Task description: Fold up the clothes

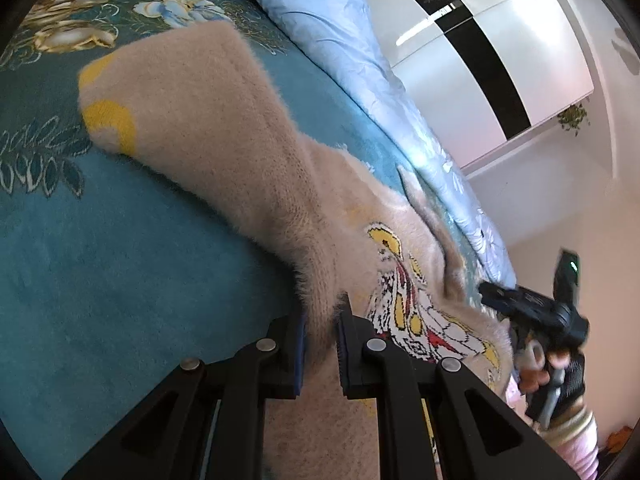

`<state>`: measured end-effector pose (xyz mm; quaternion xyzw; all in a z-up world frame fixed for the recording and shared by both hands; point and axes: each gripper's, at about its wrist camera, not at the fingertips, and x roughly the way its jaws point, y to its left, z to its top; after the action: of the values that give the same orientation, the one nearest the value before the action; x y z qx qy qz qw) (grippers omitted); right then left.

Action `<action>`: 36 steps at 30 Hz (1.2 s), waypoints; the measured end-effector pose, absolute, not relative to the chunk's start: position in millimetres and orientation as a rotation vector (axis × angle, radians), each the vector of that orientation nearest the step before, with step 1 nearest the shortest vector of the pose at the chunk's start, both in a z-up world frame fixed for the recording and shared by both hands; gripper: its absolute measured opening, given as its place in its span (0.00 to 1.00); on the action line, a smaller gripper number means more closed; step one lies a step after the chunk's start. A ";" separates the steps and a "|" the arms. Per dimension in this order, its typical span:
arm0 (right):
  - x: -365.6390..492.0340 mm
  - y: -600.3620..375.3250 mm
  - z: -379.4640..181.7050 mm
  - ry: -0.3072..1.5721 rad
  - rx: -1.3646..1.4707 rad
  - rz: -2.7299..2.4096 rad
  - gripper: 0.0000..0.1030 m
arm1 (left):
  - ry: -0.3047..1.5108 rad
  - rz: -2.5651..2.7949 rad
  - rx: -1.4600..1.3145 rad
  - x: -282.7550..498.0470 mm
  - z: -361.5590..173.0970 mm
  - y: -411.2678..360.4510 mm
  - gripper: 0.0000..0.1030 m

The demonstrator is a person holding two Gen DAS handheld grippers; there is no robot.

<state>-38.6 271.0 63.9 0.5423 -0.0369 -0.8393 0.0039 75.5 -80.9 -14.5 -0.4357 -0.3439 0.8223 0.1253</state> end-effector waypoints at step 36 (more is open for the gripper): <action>37.4 401.5 102.2 -0.765 1.296 -3.081 0.47 | -0.898 2.260 -1.107 81.8 4.6 -55.5 0.44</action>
<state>37.4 401.5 102.2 0.3740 -0.2208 -0.8893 -0.1431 81.8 -55.5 4.6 -0.4028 -0.3269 0.8226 0.2327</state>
